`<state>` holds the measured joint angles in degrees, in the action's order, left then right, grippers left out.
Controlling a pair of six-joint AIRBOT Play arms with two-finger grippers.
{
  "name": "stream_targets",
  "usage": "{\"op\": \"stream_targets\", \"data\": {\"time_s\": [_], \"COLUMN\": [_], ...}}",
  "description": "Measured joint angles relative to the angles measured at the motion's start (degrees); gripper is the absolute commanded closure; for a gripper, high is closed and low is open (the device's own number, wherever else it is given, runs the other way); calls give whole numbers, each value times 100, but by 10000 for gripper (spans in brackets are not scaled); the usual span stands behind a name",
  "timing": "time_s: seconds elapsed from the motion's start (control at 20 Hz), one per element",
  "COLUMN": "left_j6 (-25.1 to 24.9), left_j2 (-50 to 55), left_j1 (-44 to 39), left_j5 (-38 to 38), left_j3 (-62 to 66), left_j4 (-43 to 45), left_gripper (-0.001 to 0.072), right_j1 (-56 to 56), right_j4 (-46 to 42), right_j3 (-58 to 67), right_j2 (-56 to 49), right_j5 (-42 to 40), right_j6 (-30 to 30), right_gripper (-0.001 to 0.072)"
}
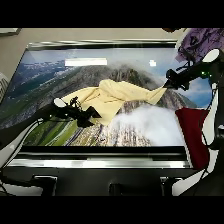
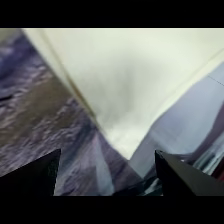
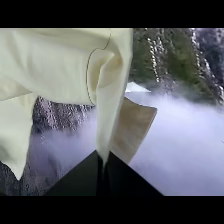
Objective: Fold the clothes and pants, and hang the long-sleeved shirts on hangers.
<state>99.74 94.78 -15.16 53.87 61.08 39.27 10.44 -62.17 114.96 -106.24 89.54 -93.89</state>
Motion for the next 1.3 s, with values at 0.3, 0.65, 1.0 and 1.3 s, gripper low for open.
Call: {"op": "stream_targets", "data": {"time_s": [0.3,0.65,1.0,1.3], "left_j6": [-229,-490,-306,-66], "left_j2": [345,586,-195,-1628], "left_j1": [-284,-350,660,1692], "left_j5": [-295,-459,293,1287], "left_j3": [26,315,2365,5278], "left_j4": [-584,-667,754,2553], "left_gripper": [297,695,696,695], "right_j1": [0,0,0,0], "right_j4": [0,0,201,-352], "right_j3": [0,0,0,4], "right_j2": [103,313,1108,3049], "right_j5": [24,39,-540,-1440], "right_j6": [2,4,396,577], "right_gripper": [688,688,690,690]}}
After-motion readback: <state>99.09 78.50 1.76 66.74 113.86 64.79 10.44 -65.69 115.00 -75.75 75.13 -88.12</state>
